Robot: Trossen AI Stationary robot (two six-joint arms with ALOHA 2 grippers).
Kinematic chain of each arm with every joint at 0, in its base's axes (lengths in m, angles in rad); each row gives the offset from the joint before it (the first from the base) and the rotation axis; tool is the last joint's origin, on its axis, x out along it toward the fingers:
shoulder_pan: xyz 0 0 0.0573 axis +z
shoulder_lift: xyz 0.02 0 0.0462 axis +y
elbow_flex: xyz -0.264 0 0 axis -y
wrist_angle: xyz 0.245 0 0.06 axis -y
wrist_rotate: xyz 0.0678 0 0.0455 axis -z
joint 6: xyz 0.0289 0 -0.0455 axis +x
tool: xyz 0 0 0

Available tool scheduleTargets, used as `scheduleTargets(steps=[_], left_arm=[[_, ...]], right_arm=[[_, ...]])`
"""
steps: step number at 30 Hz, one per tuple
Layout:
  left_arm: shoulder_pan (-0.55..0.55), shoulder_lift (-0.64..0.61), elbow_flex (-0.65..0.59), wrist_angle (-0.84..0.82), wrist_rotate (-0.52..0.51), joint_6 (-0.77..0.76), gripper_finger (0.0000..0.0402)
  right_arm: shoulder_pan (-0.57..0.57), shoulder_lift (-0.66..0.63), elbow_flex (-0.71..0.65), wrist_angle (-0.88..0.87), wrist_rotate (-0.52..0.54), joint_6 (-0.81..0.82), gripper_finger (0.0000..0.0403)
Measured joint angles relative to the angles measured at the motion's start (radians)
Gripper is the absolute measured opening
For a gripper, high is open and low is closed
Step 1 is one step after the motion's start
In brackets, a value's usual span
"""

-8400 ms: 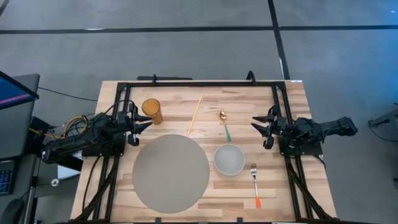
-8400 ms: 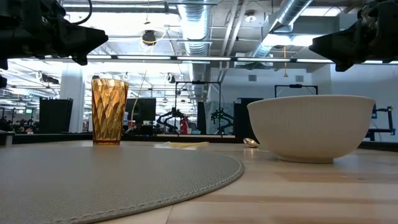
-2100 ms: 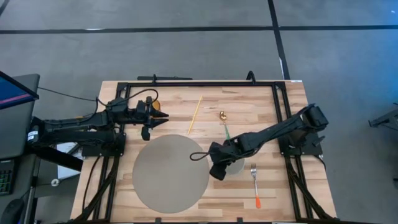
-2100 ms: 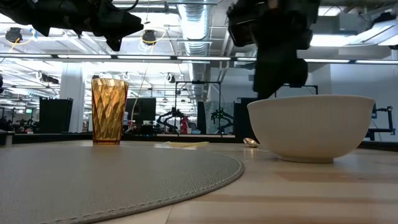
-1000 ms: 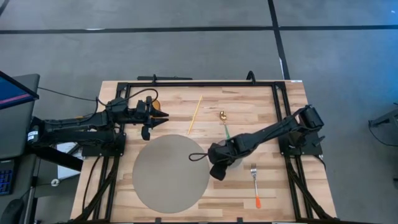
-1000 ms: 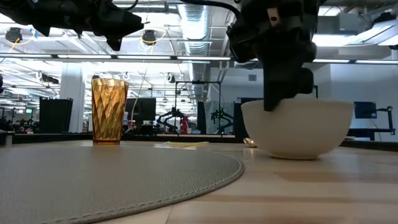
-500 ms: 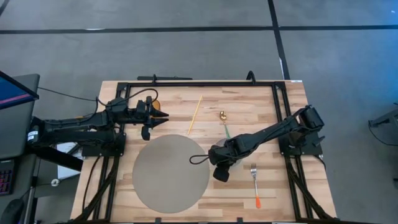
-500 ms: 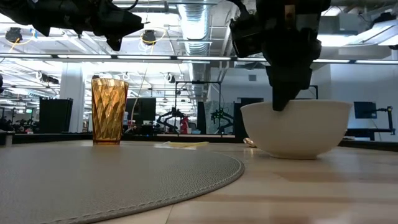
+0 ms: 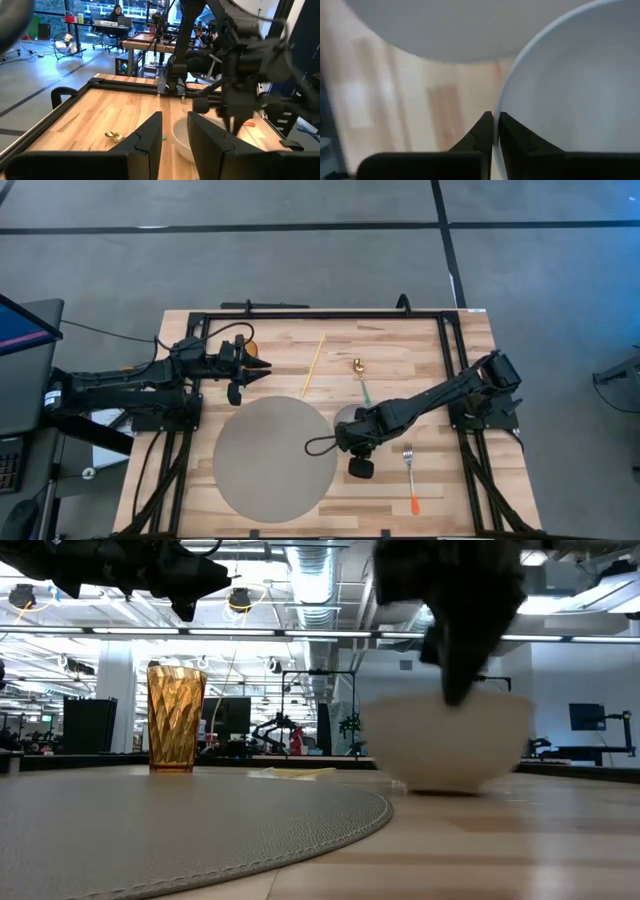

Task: Pick & Place Utensil
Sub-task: Put the gray bowl on the gray mat

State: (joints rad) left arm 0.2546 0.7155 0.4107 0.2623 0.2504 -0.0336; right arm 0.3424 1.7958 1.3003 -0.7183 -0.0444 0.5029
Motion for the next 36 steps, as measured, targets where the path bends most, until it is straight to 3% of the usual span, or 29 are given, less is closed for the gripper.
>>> scheduleTargets(steps=[4, 11, 18, 20, 36], left_arm=[[0.000, 0.000, 0.000, 0.001, 0.000, 0.001, 0.0092], [0.000, -0.001, 0.000, 0.009, 0.000, 0.002, 0.0092], [0.001, -0.024, -0.002, 0.011, 0.000, 0.009, 0.0092], [0.001, -0.033, -0.001, 0.016, 0.000, 0.010, 0.0092], [0.000, -0.055, -0.001, 0.008, 0.001, 0.010, 0.0092]], right_arm=[[0.008, 0.000, 0.104, 0.001, 0.013, -0.111, 0.0004], [0.017, -0.001, 0.187, 0.164, 0.057, -0.577, 0.0004], [-0.024, 0.110, 0.187, 0.302, -0.154, -0.799, 0.0003], [-0.028, 0.141, 0.189, 0.331, -0.174, -0.869, 0.0002], [-0.041, 0.274, 0.287, 0.385, -0.203, -1.140, 0.0010]])
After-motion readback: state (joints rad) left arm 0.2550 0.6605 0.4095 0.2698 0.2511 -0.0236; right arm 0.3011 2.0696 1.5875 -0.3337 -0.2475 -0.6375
